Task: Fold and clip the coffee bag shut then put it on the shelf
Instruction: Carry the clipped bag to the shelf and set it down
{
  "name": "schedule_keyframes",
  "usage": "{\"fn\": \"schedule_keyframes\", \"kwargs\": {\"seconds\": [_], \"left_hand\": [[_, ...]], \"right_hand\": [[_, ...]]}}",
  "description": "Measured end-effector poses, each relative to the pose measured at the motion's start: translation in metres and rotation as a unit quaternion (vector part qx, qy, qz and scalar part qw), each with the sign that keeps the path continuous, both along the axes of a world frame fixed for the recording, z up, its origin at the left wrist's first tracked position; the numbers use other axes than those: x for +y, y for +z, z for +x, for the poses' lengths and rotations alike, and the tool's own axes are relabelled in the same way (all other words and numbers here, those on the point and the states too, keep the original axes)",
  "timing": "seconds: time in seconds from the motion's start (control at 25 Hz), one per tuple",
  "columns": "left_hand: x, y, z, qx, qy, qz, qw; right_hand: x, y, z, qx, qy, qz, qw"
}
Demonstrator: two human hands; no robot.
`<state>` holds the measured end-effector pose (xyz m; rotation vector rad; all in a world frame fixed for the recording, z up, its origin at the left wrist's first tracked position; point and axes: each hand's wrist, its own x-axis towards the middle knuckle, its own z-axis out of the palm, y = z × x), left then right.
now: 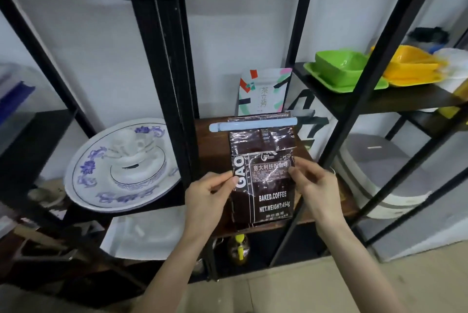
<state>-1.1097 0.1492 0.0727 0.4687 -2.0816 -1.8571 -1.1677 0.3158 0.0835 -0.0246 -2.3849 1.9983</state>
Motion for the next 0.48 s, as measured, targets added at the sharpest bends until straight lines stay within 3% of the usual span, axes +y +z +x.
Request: {"fn": "schedule_keyframes", "kwargs": {"seconds": [0.48], "left_hand": [[0.020,0.000,-0.116,0.015,0.076,-0.044,0.996]], "right_hand": [[0.010,-0.006,-0.124,0.006,0.057,0.019,0.998]]}}
